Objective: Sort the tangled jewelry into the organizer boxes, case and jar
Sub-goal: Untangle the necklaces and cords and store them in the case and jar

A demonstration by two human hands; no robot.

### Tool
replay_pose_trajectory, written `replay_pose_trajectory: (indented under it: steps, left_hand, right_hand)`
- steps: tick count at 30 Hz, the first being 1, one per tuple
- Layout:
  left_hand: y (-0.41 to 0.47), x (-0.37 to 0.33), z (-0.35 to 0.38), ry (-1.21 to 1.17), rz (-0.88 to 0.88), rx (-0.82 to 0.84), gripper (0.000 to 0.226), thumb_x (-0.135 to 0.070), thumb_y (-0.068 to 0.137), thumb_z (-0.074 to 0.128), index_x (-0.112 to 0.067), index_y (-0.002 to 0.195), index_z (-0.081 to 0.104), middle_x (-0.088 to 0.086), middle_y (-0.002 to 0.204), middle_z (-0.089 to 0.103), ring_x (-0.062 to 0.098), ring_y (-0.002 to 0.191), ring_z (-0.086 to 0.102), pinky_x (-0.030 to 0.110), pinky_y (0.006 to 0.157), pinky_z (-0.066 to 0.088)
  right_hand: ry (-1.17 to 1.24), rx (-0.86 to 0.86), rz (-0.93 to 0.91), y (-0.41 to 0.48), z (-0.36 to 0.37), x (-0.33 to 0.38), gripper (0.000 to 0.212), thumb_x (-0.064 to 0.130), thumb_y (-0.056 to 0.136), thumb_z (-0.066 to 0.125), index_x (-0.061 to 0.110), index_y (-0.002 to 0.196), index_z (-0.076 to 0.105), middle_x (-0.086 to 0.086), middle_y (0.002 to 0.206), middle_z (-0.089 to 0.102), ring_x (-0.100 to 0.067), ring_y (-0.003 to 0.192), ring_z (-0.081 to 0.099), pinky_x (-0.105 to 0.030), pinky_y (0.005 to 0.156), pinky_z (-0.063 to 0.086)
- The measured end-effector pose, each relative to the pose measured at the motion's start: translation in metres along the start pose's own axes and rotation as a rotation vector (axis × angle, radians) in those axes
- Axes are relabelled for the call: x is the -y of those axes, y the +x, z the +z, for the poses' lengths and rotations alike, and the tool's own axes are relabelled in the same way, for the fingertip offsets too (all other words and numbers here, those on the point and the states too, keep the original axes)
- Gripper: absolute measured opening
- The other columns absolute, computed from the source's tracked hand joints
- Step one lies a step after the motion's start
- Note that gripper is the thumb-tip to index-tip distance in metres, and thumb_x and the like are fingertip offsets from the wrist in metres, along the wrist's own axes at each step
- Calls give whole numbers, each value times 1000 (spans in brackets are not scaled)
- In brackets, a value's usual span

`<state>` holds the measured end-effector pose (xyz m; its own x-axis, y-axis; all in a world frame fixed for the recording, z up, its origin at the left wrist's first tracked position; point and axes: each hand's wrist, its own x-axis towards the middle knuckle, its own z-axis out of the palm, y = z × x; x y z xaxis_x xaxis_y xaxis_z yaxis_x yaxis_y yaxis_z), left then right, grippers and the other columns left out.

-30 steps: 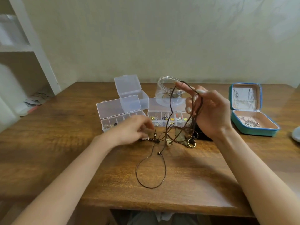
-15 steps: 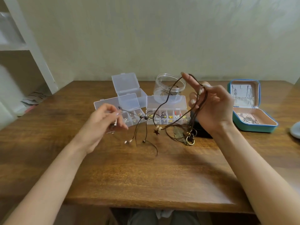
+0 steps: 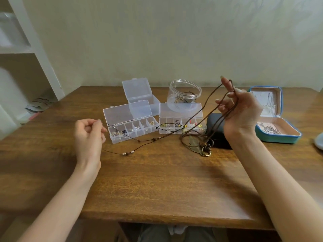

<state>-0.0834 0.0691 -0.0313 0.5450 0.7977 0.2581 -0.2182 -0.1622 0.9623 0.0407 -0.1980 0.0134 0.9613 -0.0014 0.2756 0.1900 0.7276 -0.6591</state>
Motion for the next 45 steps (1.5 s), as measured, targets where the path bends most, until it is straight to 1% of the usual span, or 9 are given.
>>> replay_pose_trajectory:
  steps: [9,14,19,24,28,31,36,41,45]
  left_hand:
    - [-14,10,15,788,315,433,29,-34,85,64,-12,68,55,-1,74,57,18,75,52,30,64,37]
    - [-30,-4,45,747,592,540,22,-37,83,67,-21,87,53,-20,82,48,0,78,45,16,64,34]
    - [-49,-9,97,849,509,872,47,-40,80,69,-17,116,49,-5,110,61,10,97,59,27,88,48]
    - [-42,-8,106,790,313,1001,25,-21,83,71,-13,101,56,-1,82,65,9,64,62,24,63,53]
    - [-32,-15,91,698,297,978,9,-26,89,62,-16,87,62,-5,77,60,3,60,54,20,59,45]
    - [-27,-31,80,240,128,883,12,-21,89,58,-11,85,64,-3,66,61,5,49,49,17,46,41]
    - [-18,-50,72,-160,-115,932,18,-25,82,60,-8,86,67,-4,46,47,7,40,36,18,42,27]
    - [-9,-52,57,-123,-102,894,23,-27,82,61,-6,88,67,-6,36,36,6,31,27,15,40,27]
    - [3,-38,45,399,50,750,19,-25,92,57,-8,84,64,-5,37,44,8,34,38,21,78,46]
  right_hand:
    - [-257,169,-48,-11,7,-4,25,7,91,36,11,67,43,9,60,65,-13,47,42,-24,53,46]
    - [-240,186,-47,-10,6,-5,33,9,88,41,16,58,52,6,58,62,-16,46,44,-25,53,45]
    - [-236,184,-58,-10,5,-3,25,12,85,41,14,63,51,8,59,62,-13,50,45,-24,52,44]
    - [-197,156,-52,-9,6,-2,25,5,92,34,11,69,42,9,62,65,-11,50,43,-24,54,44]
    - [-183,140,-64,-8,4,-2,27,8,89,38,12,67,55,3,70,65,-12,53,41,-28,57,39]
    - [-170,120,-54,-6,3,-1,34,13,84,42,21,65,70,-9,82,55,-11,51,39,-28,57,38]
    - [-243,203,29,-11,7,-6,40,8,86,41,21,51,57,-13,104,69,-11,45,45,-22,48,40]
    - [-267,228,62,-9,4,-6,27,10,86,42,14,60,46,-17,114,68,-13,44,45,-24,49,39]
    - [-303,231,37,-5,1,-1,26,11,90,40,10,66,48,-20,110,68,-15,47,47,-28,55,40]
